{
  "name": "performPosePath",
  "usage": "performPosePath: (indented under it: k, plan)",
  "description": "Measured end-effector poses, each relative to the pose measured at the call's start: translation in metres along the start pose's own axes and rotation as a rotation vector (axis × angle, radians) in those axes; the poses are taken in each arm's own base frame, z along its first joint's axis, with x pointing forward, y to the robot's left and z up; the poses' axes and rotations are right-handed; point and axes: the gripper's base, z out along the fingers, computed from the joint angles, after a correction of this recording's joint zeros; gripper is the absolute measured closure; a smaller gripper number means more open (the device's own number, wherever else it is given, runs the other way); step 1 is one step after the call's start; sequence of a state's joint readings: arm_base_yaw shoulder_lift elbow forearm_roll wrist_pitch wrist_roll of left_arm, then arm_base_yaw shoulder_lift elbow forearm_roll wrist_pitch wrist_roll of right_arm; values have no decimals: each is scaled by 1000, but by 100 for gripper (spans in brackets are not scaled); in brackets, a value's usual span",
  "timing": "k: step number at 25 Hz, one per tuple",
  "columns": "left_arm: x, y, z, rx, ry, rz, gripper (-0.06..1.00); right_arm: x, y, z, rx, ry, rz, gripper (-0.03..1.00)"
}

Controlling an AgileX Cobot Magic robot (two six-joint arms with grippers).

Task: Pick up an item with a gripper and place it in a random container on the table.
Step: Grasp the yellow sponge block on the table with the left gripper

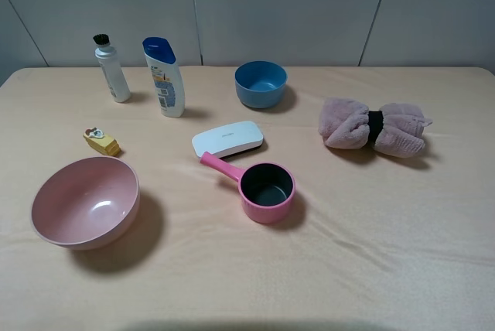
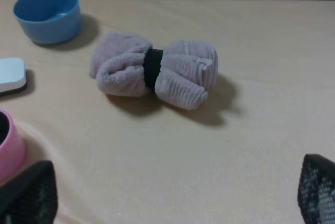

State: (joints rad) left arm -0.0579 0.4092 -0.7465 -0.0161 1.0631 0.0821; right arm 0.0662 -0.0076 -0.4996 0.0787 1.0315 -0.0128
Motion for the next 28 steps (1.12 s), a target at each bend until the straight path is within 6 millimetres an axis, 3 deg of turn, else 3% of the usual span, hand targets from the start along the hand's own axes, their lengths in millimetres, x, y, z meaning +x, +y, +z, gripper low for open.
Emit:
performPosePath:
  k: [13, 28]
  plan:
    - [-59, 5, 55, 5, 268, -120, 3, 0, 0, 0, 0, 0, 0, 27]
    - [-81, 8, 125, -26, 397, -281, 4, 0, 0, 0, 0, 0, 0, 27]
